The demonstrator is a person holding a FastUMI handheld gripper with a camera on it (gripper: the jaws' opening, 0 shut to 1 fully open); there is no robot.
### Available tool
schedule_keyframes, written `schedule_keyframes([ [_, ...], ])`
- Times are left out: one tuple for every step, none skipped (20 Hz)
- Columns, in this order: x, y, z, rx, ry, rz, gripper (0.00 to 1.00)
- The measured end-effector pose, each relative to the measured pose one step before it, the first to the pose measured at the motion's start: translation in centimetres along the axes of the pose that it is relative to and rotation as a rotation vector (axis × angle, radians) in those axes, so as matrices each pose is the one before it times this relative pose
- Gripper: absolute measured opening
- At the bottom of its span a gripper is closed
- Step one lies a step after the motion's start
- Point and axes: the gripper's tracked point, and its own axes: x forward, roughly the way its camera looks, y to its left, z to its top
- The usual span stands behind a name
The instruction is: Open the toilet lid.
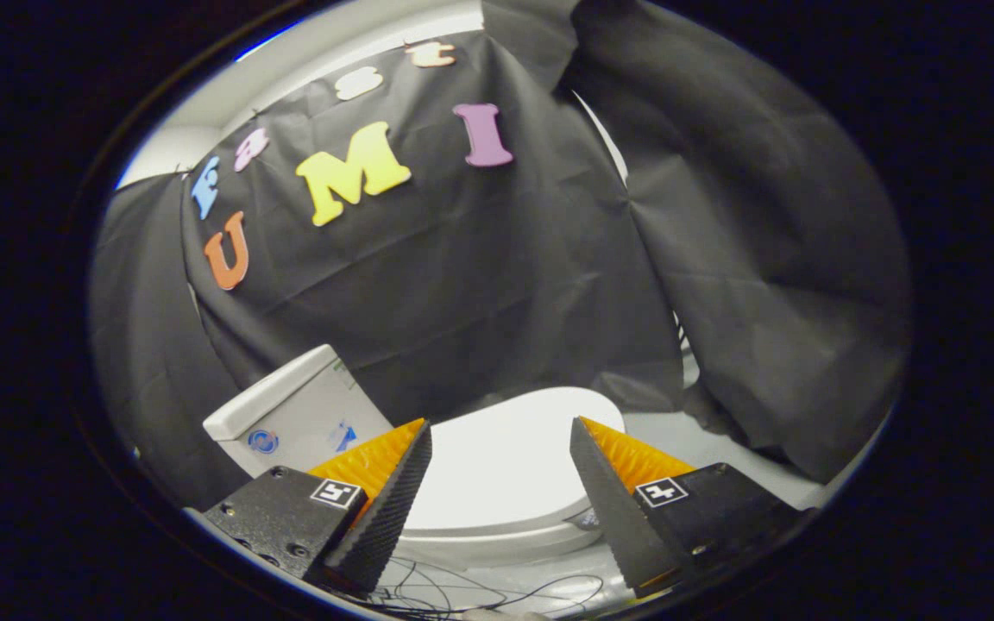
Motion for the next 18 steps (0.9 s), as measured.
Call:
schedule_keyframes([
  [0.666, -1.077, -0.745, 0.04892, 0.02723, 0.00101, 1.00],
  [0.721, -1.342, -0.807, 0.05665, 0.03327, 0.00108, 1.00],
  [0.582, -1.381, -0.775, 0.05137, 0.03456, -0.00804, 1.00],
  [0.774, -1.383, -0.838, 0.05244, 0.03090, -0.00367, 1.00],
  [0.651, -1.379, -0.788, 0.05223, 0.03230, -0.00729, 1.00],
  [0.614, -1.273, -0.385, 0.04652, 0.02069, -0.00191, 1.00],
  [0.510, -1.243, -0.422, 0.04078, 0.01731, -0.00543, 0.99],
  [0.531, -1.336, -0.420, 0.02861, 0.01788, -0.00676, 0.99],
  [0.444, -1.093, -0.341, 0.02736, 0.01275, -0.01312, 0.99],
  [0.527, -1.128, -0.183, 0.01957, 0.01007, -0.01142, 0.99],
  [0.542, -1.025, -0.288, 0.01526, 0.01329, -0.00925, 0.99],
  [0.553, -0.894, -0.440, 0.01931, 0.01373, -0.01392, 0.99],
  [0.588, -0.896, -0.167, 0.02585, 0.01496, -0.00582, 0.99],
  [0.532, -0.668, -0.413, 0.02537, 0.02551, -0.00306, 0.99],
  [0.369, -0.385, -0.495, 0.02185, 0.02309, 0.00832, 0.98],
  [0.481, -0.141, -0.534, 0.01751, 0.01944, 0.01023, 0.98],
  [0.569, -0.157, -0.600, 0.01260, 0.01685, 0.00158, 0.96],
  [0.632, 0.033, -0.559, 0.00765, 0.02088, 0.00403, 0.95],
])
